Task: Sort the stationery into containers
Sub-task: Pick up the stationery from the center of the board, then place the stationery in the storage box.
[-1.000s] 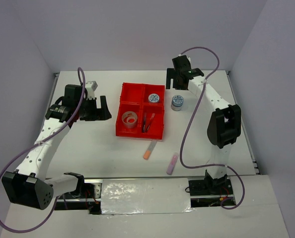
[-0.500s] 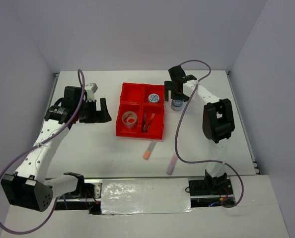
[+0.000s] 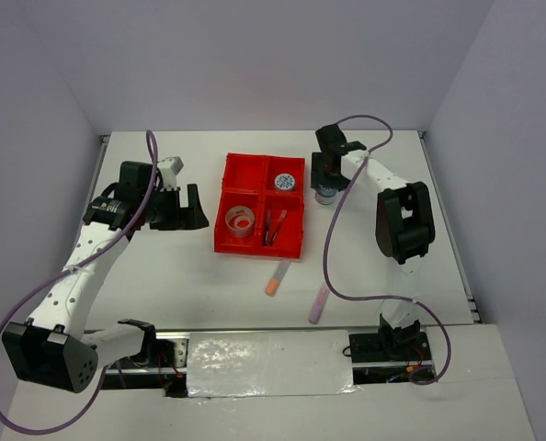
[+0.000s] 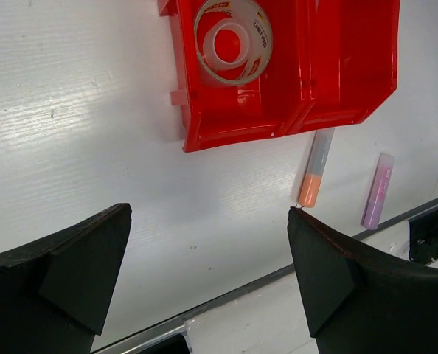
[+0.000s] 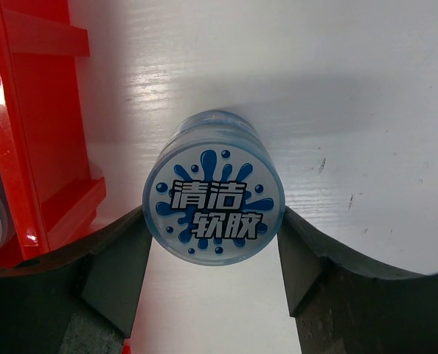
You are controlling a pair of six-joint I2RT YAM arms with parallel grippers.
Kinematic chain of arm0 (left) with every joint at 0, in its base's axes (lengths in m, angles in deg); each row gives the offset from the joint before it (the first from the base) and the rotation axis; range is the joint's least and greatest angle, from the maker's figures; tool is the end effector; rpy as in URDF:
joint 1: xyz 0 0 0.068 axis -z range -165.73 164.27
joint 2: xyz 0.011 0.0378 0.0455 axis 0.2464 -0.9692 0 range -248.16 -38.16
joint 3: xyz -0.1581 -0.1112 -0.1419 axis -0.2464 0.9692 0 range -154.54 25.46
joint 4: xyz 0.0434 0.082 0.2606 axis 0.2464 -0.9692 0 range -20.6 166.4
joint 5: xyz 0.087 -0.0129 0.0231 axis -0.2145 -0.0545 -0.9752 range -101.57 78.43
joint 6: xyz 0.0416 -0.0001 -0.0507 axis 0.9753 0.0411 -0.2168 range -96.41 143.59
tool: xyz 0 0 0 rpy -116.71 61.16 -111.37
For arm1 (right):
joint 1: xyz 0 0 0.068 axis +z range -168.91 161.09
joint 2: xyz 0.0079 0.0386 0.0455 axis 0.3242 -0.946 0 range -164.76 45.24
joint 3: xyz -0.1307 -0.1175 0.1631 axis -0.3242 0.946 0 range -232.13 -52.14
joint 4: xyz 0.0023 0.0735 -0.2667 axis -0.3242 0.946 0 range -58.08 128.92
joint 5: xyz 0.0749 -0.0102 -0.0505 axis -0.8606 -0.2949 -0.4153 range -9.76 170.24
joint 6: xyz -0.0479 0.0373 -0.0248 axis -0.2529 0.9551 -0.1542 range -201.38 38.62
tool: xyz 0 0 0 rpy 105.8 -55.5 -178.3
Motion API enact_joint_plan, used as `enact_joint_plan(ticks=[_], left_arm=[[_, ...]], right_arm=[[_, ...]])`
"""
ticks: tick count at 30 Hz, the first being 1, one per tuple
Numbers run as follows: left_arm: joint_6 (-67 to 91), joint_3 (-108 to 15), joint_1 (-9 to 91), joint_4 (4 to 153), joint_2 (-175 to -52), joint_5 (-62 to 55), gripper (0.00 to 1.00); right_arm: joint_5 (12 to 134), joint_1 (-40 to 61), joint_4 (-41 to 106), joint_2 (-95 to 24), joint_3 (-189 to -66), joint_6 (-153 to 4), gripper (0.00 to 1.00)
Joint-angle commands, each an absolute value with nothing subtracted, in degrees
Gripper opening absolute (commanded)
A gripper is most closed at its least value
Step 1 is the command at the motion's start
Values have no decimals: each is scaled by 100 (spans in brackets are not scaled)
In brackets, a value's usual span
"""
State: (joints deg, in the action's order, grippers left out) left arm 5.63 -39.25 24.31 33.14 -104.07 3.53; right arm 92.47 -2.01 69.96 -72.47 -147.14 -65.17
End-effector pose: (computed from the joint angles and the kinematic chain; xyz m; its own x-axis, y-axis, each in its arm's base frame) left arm 0.2703 -0.0616 0.2910 -0.7645 -0.1669 -0.6227 0.1216 0.9112 -0.3935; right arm 0.4353 0.1209 0.1629 -0.8533 0.0258 -0.5208 0.0552 0.9976 -0.0411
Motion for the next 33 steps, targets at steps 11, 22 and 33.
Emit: enact_joint_plan(ticks=[11, 22, 33], left_arm=[[610, -4099, 2446, 3448, -10539, 303, 99], [381, -3967, 2446, 3747, -10618, 548, 99], [451, -3712, 2446, 3808, -10486, 707, 99]], right_arm=[[9299, -55, 6093, -5962, -14784, -6353, 0], [8684, 464, 5933, -6803, -16127, -6863, 0], [8279, 482, 6593, -8193, -17676, -7162, 0]])
